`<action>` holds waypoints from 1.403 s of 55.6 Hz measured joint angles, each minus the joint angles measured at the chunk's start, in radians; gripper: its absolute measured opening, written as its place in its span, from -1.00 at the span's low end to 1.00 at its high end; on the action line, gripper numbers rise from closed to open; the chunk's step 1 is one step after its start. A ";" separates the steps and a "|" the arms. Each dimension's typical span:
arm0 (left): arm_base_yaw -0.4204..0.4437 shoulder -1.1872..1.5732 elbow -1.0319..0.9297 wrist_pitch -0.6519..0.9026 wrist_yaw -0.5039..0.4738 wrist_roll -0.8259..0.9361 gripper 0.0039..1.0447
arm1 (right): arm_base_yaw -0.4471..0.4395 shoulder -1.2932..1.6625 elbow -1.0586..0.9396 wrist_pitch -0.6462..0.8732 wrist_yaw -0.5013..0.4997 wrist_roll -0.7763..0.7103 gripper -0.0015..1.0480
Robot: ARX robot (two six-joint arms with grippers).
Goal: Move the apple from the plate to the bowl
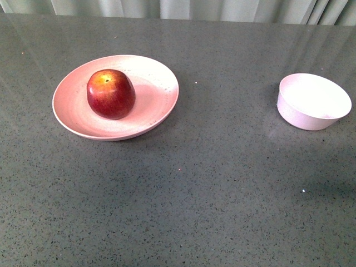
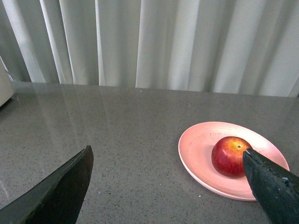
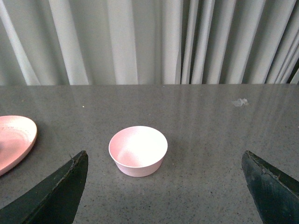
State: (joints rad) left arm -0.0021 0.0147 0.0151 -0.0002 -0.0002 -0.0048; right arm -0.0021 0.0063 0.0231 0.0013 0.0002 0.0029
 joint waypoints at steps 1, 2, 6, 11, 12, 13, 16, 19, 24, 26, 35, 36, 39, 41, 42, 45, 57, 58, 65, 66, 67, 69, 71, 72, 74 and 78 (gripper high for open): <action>0.000 0.000 0.000 0.000 0.000 0.000 0.84 | 0.000 0.000 0.000 0.000 0.000 0.000 0.83; 0.000 0.000 0.000 0.000 0.000 0.000 0.84 | 0.000 0.000 0.000 0.000 0.000 0.000 0.83; 0.000 0.000 0.000 0.000 0.000 0.000 0.84 | 0.000 0.000 0.000 0.000 0.000 0.000 0.83; 0.000 0.000 0.000 0.000 0.000 0.000 0.84 | 0.000 0.000 0.000 0.000 0.000 0.000 0.83; 0.000 0.000 0.000 0.000 0.000 0.000 0.84 | 0.000 0.000 0.000 0.000 0.000 0.000 0.83; 0.000 0.000 0.000 0.000 0.000 0.000 0.84 | 0.000 0.000 0.000 0.000 0.000 0.000 0.83; 0.000 0.000 0.000 0.000 0.000 0.000 0.84 | 0.000 0.000 0.000 0.000 0.000 0.000 0.83; 0.000 0.000 0.000 0.000 0.000 0.000 0.84 | 0.000 0.000 0.000 0.000 0.000 0.000 0.83; 0.000 0.000 0.000 0.000 0.000 0.000 0.84 | 0.000 0.000 0.000 0.000 0.000 0.000 0.83; 0.000 0.000 0.000 0.000 0.000 0.000 0.84 | 0.000 0.000 0.000 0.000 0.000 0.000 0.83; 0.000 0.000 0.000 0.000 0.000 0.000 0.84 | 0.000 0.000 0.000 0.000 0.000 0.000 0.83; 0.000 0.000 0.000 0.000 0.000 0.000 0.84 | 0.000 0.000 0.000 0.000 0.000 0.000 0.83; 0.000 0.000 0.000 0.000 0.000 0.000 0.84 | 0.000 0.000 0.000 0.000 0.000 0.000 0.83; 0.000 0.000 0.000 0.000 0.000 0.000 0.84 | 0.000 0.000 0.000 0.000 0.000 0.000 0.83; 0.000 0.000 0.000 0.000 0.000 0.000 0.84 | 0.000 0.000 0.000 0.000 0.000 0.000 0.83; 0.000 0.000 0.000 0.000 0.000 0.000 0.84 | 0.000 0.000 0.000 0.000 0.000 0.000 0.83; 0.000 0.000 0.000 0.000 0.000 0.000 0.84 | -0.111 0.603 0.179 0.023 -0.223 0.065 0.83; 0.000 0.000 0.000 0.000 0.000 0.000 0.84 | -0.112 0.637 0.188 0.048 -0.222 0.065 0.83; 0.000 0.000 0.000 0.000 0.000 0.000 0.84 | -0.116 1.026 0.309 0.308 -0.203 0.084 0.83; 0.000 0.000 0.000 0.000 0.000 0.000 0.84 | -0.115 1.089 0.335 0.341 -0.194 0.084 0.83; 0.000 0.000 0.000 0.000 0.000 0.000 0.84 | -0.115 1.119 0.349 0.355 -0.192 0.086 0.83; 0.000 0.000 0.000 0.000 0.000 0.000 0.84 | -0.115 1.208 0.391 0.386 -0.192 0.091 0.83; 0.000 0.000 0.000 0.000 0.000 0.000 0.84 | -0.114 1.292 0.434 0.402 -0.188 0.101 0.83; 0.000 0.000 0.000 0.000 0.000 0.000 0.84 | -0.113 1.345 0.461 0.410 -0.183 0.106 0.83; 0.000 0.000 0.000 0.000 0.000 0.000 0.84 | -0.111 1.420 0.502 0.414 -0.175 0.107 0.83; 0.000 0.000 0.000 0.000 0.000 0.000 0.84 | -0.105 1.557 0.578 0.415 -0.139 0.109 0.83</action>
State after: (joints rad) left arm -0.0021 0.0147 0.0151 -0.0002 0.0002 -0.0048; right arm -0.1074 1.5635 0.6014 0.4168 -0.1387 0.1116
